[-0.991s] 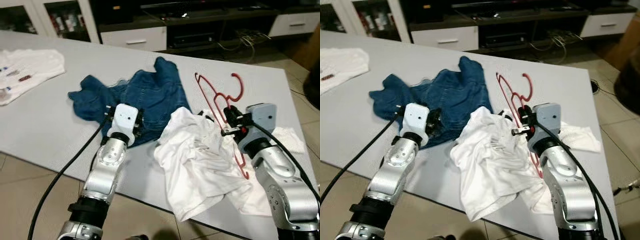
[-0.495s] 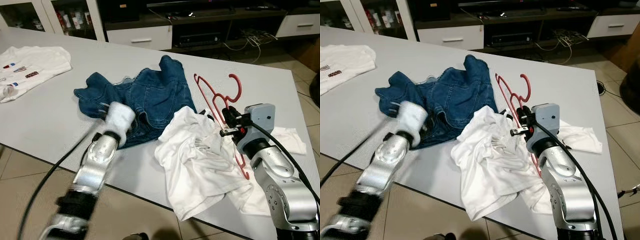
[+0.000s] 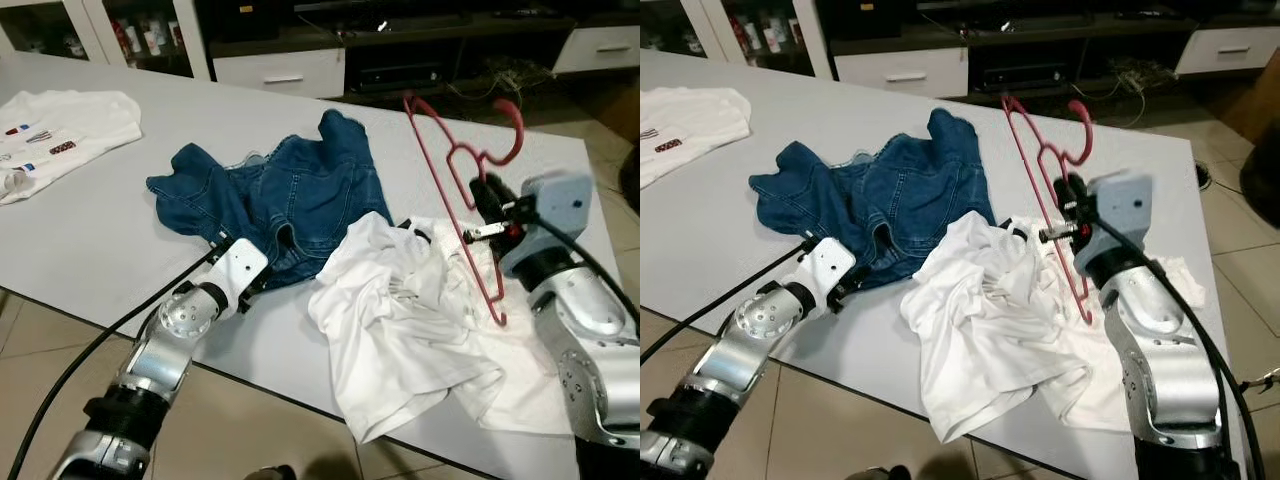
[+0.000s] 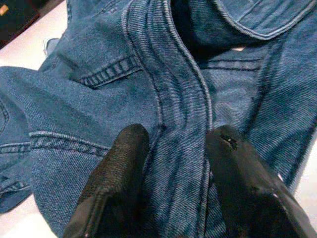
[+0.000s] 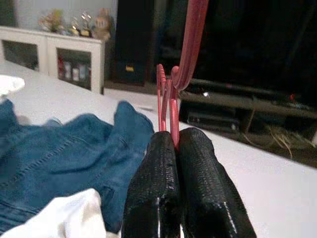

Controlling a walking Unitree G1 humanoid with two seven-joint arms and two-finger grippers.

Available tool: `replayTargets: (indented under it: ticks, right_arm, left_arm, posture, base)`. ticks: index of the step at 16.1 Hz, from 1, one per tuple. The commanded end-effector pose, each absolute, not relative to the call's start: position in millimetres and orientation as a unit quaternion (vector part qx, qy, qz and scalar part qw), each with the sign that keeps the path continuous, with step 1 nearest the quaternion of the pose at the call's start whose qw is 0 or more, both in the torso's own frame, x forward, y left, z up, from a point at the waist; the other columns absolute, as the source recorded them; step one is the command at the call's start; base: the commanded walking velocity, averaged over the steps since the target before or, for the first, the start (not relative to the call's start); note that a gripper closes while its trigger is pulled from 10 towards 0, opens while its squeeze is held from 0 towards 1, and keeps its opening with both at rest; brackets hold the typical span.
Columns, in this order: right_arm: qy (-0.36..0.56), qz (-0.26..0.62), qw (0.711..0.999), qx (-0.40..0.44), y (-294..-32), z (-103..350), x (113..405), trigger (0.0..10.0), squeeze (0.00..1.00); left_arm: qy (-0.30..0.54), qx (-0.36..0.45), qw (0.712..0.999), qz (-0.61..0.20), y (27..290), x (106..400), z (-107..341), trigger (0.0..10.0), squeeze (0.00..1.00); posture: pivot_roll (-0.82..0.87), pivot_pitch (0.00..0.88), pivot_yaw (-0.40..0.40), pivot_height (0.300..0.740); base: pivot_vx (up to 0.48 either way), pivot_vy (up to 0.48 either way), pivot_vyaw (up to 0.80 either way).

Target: Hang hanger

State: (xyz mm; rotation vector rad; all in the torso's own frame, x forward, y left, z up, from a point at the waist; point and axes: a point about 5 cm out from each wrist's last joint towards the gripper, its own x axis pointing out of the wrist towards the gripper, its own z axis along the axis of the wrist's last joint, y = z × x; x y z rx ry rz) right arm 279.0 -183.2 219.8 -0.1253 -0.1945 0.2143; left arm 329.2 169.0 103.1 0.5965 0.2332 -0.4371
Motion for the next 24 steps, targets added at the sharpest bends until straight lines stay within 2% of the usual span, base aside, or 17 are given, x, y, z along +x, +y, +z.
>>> replayTargets:
  ticks: [1, 2, 3, 5, 6, 8, 10, 12, 17, 19, 20, 21, 22, 24]
  right_arm:
    - [-0.103, 0.118, 0.986, -0.062, -181, 225, 277, 10.0, 0.0]
    - [-0.105, 0.134, 0.983, -0.063, -177, 227, 275, 10.0, 0.0]
    - [-0.102, 0.157, 0.98, -0.061, -172, 227, 272, 10.0, 0.0]
    - [-0.097, 0.232, 0.963, -0.095, -165, 229, 258, 10.0, 0.0]
    - [-0.097, 0.232, 0.963, -0.095, -165, 229, 258, 10.0, 0.0]
    - [-0.094, 0.313, 0.935, -0.14, -168, 237, 239, 10.0, 0.0]
    - [-0.085, 0.35, 0.917, -0.17, -171, 240, 230, 10.0, 0.0]
    - [-0.075, 0.366, 0.907, -0.193, -176, 240, 225, 10.0, 0.0]
    - [0.006, 0.387, 0.884, -0.263, -198, 225, 216, 10.0, 0.0]
    - [0.01, 0.388, 0.883, -0.264, -199, 224, 217, 10.0, 0.0]
    - [0.007, 0.393, 0.883, -0.258, -195, 222, 217, 10.0, 0.0]
    - [0.007, 0.393, 0.883, -0.257, -194, 220, 217, 10.0, 0.0]
    - [0.008, 0.394, 0.883, -0.256, -193, 218, 218, 10.0, 0.0]
    - [0.007, 0.396, 0.883, -0.252, -192, 217, 218, 10.0, 0.0]
  left_arm:
    - [0.186, 0.302, 0.911, -0.213, 179, 320, 78, 10.0, 0.0]
    - [0.192, 0.29, 0.913, -0.214, 179, 320, 78, 2.0, 0.0]
    - [0.193, 0.285, 0.912, -0.222, 177, 319, 78, 0.0, 0.0]
    - [0.187, 0.283, 0.912, -0.23, 174, 319, 79, 0.0, 0.0]
    - [0.187, 0.283, 0.912, -0.23, 174, 319, 79, 0.0, 0.0]
    - [0.156, 0.273, 0.919, -0.238, 173, 324, 92, 0.0, 0.0]
    - [0.15, 0.275, 0.918, -0.243, 175, 326, 95, 0.0, 0.0]
    - [0.149, 0.27, 0.918, -0.251, 175, 327, 96, 0.0, 0.0]
    - [0.129, 0.244, 0.934, -0.226, 175, 332, 104, 0.0, 0.0]
    - [0.118, 0.242, 0.936, -0.225, 176, 334, 109, 0.0, 0.0]
    - [0.104, 0.241, 0.94, -0.217, 176, 339, 116, 3.7, 0.0]
    - [0.103, 0.241, 0.941, -0.214, 176, 340, 116, 8.2, 0.0]
    - [0.105, 0.242, 0.941, -0.212, 175, 340, 115, 10.0, 0.0]
    - [0.106, 0.24, 0.942, -0.211, 173, 340, 113, 10.0, 0.0]
  posture:
    - [0.0, 0.082, 0.028, 0.74]
    - [0.0, 0.082, 0.028, 0.74]
    - [0.0, 0.083, 0.024, 0.74]
    - [0.0, 0.083, 0.026, 0.74]
    - [0.0, 0.083, 0.026, 0.74]
    - [-0.01, 0.082, 0.027, 0.74]
    - [-0.01, 0.078, 0.028, 0.74]
    - [-0.01, 0.078, 0.028, 0.74]
    - [-0.01, 0.079, 0.032, 0.74]
    - [0.0, 0.078, 0.033, 0.74]
    - [0.0, 0.076, 0.036, 0.74]
    - [0.0, 0.075, 0.036, 0.74]
    - [0.0, 0.074, 0.039, 0.74]
    - [0.0, 0.074, 0.039, 0.74]
  base:
    - [0.0, 0.0, 0.0]
    - [0.0, 0.0, 0.0]
    - [0.0, 0.0, 0.0]
    - [0.0, 0.0, 0.0]
    - [0.0, 0.0, 0.0]
    - [0.156, 0.0, 0.0]
    - [0.384, 0.0, 0.0]
    - [0.437, 0.0, 0.0]
    - [0.0, 0.0, 0.0]
    - [0.0, 0.0, 0.0]
    - [0.0, 0.0, 0.0]
    - [0.0, 0.0, 0.0]
    - [0.0, 0.0, 0.0]
    - [0.0, 0.0, 0.0]
